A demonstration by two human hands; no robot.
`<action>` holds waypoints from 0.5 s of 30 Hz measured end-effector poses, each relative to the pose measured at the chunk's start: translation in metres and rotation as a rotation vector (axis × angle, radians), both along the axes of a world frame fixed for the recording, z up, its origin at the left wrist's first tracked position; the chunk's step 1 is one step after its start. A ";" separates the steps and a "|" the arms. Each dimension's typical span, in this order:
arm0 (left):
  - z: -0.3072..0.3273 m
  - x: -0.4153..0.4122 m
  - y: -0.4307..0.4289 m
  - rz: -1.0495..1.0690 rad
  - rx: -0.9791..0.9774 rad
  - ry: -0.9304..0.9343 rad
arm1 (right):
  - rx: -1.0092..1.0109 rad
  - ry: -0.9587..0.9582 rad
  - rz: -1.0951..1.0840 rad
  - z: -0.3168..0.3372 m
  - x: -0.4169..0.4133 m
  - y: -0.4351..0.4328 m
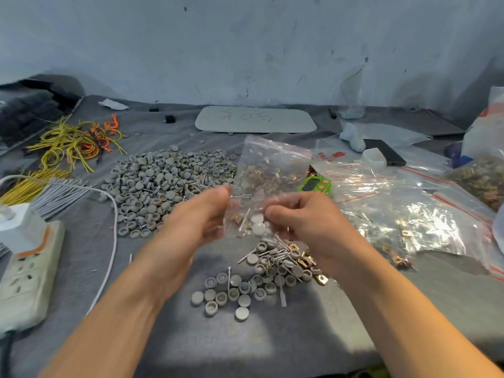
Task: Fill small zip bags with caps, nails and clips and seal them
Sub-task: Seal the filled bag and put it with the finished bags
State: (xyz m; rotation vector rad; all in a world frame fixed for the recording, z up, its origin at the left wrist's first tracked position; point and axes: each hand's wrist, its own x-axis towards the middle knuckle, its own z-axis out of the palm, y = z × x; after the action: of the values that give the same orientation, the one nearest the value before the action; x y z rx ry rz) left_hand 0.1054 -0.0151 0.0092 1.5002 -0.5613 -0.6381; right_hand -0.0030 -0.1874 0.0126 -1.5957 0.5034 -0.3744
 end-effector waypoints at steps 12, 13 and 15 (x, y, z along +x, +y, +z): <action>-0.012 -0.004 -0.007 0.490 0.174 -0.514 | 0.122 0.077 -0.150 -0.013 0.001 0.019; -0.011 -0.008 -0.007 0.482 0.178 -0.614 | 0.240 0.063 -0.046 -0.014 0.004 0.027; -0.011 -0.014 -0.007 0.348 0.177 -0.669 | 0.402 -0.005 0.118 -0.013 0.008 0.035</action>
State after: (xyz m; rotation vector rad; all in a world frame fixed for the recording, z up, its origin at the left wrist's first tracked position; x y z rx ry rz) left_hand 0.0918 -0.0224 -0.0015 1.9274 -0.7328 0.1074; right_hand 0.0048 -0.1523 -0.0003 -1.2279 0.4455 -0.1737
